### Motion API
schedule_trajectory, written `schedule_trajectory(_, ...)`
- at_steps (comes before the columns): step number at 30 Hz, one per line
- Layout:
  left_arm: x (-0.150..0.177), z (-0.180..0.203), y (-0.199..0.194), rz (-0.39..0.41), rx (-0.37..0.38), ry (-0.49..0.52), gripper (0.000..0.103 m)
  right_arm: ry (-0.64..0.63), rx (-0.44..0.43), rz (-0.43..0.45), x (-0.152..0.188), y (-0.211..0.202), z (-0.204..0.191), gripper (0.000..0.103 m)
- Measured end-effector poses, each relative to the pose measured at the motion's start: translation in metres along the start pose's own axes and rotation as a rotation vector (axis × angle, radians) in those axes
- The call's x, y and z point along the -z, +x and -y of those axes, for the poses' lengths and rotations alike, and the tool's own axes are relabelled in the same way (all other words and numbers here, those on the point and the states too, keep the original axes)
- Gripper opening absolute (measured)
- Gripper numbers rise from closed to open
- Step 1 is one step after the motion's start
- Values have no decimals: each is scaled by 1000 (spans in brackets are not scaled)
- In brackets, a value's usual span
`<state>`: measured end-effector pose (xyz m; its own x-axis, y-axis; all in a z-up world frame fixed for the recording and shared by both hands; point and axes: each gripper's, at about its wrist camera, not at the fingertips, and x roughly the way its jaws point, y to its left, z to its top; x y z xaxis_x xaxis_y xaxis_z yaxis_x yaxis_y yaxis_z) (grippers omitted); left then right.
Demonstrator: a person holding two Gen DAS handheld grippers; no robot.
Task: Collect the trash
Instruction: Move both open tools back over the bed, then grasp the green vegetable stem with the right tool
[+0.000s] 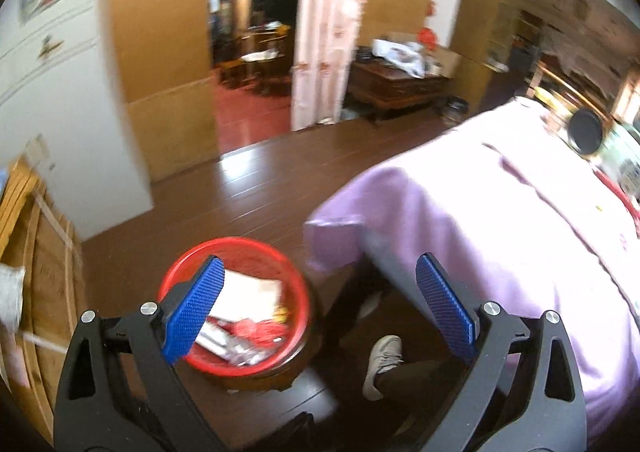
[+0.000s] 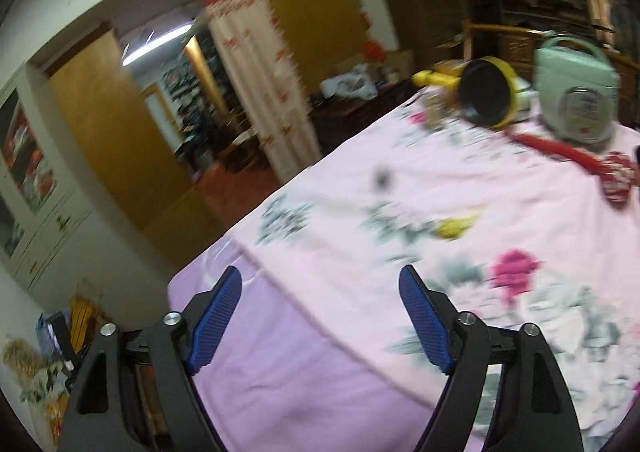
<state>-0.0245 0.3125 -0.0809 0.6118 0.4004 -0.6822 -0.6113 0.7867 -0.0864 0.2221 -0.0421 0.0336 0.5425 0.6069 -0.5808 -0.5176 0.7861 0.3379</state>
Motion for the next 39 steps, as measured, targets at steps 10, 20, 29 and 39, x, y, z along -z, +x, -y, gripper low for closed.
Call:
schedule_trajectory(10,-8,94,6,10,91,201,96,155,116,45,-11,-13,95,82)
schedule_trajectory(20,-14,131,30,-48,141,226,96,205,125,-82,-12,63,112,74)
schedule_trajectory(29,-23,164,31,-38,176,285,96,211,191,-166,-29,144,109,61)
schedule_trajectory(39,-18,209,29,-38,222,350,96,230,217,-185,-27,163,121,13)
